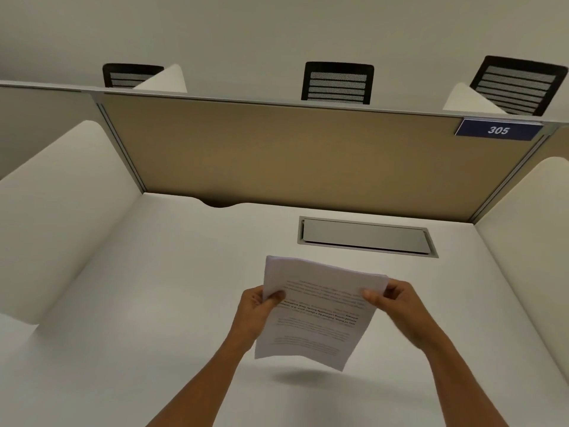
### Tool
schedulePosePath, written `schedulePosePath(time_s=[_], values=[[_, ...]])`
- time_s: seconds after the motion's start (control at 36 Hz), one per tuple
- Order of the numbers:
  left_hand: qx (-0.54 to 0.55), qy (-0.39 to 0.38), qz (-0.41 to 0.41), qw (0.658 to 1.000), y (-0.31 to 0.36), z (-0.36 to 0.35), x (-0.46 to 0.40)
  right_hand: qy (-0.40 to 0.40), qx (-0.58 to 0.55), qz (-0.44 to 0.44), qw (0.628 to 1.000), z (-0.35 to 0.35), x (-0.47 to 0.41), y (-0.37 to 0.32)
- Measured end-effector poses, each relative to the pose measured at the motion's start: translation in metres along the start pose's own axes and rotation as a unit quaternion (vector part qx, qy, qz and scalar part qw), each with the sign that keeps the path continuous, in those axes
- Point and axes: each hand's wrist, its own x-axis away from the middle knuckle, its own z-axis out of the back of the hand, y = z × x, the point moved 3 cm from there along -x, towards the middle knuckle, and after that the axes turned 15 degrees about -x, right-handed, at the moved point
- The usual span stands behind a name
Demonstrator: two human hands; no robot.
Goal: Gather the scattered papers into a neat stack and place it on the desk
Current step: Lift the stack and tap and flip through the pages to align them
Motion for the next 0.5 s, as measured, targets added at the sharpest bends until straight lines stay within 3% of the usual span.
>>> schedulePosePath(time_s=[0.11,0.31,0.5], values=[[0.023,0.006,0.014,1.0,-0.008,-0.002,0.004,0.028,-0.033,-0.023,0.999,-0.017,0.002,0.029],[-0.005,0.005,0.023,1.0,-0.025,0.003,0.005,0.149,-0.032,0.013,0.988,-0.037,0.005,0.055],[-0.022,0.012,0.02,0.999,-0.025,0.006,0.004,0.163,-0.045,0.017,0.985,-0.047,0.01,0.069]])
